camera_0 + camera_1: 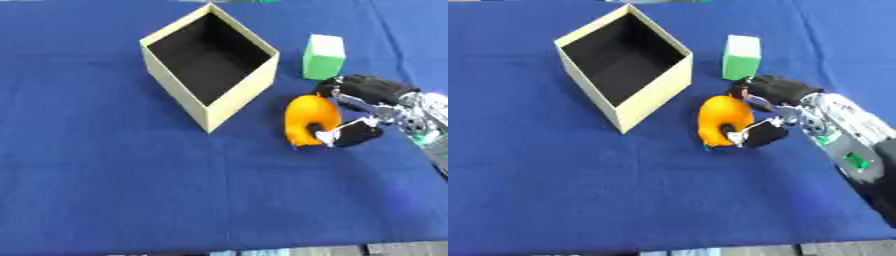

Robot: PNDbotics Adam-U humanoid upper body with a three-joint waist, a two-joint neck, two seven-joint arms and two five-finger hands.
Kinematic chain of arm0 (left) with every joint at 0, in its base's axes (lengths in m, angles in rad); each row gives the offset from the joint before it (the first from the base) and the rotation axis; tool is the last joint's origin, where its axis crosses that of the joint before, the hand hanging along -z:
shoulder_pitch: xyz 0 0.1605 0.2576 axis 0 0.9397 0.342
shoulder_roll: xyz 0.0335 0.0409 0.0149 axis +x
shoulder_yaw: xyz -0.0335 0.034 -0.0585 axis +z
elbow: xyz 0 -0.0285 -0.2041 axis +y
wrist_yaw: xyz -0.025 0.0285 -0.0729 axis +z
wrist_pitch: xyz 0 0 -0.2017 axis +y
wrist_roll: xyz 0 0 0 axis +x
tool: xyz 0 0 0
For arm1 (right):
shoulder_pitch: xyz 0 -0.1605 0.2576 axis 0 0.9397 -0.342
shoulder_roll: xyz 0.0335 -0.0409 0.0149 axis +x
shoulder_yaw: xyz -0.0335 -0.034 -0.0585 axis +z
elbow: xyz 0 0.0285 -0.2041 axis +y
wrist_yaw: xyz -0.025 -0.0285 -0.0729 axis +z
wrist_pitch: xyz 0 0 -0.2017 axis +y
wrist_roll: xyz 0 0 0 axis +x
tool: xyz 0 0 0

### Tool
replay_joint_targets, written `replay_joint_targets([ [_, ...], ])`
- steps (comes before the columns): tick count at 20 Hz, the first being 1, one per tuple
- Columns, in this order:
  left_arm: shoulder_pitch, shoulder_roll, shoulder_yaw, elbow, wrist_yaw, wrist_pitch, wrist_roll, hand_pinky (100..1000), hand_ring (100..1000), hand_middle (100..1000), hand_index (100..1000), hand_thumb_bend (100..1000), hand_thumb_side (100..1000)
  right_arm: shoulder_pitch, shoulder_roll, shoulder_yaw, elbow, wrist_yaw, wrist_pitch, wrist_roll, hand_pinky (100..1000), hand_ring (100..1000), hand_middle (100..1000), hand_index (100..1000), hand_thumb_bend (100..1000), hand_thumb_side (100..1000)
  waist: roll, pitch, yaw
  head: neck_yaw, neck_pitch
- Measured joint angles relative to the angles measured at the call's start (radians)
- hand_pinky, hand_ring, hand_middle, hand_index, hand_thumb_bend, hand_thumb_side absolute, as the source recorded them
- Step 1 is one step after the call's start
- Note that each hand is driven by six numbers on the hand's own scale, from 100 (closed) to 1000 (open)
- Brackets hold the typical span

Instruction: Pick up objects on the table and place them in the box.

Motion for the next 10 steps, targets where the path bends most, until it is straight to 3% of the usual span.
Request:
replay_joint_targets([
  [5,0.0,-0.003,0.0,0.0,0.002,0.0,0.0,878,590,644,698,354,930,0.0,0.001,0.0,-0.015,-0.063,0.031,-0.009,750,761,703,817,100,457,-0.001,0.0,-0.003,0.001,0.0],
  [10,0.0,-0.003,0.001,0.0,0.002,0.0,0.0,877,590,642,698,351,924,-0.015,0.001,0.0,-0.038,-0.123,0.066,0.003,750,758,694,814,100,226,-0.002,-0.007,-0.005,0.001,0.0],
])
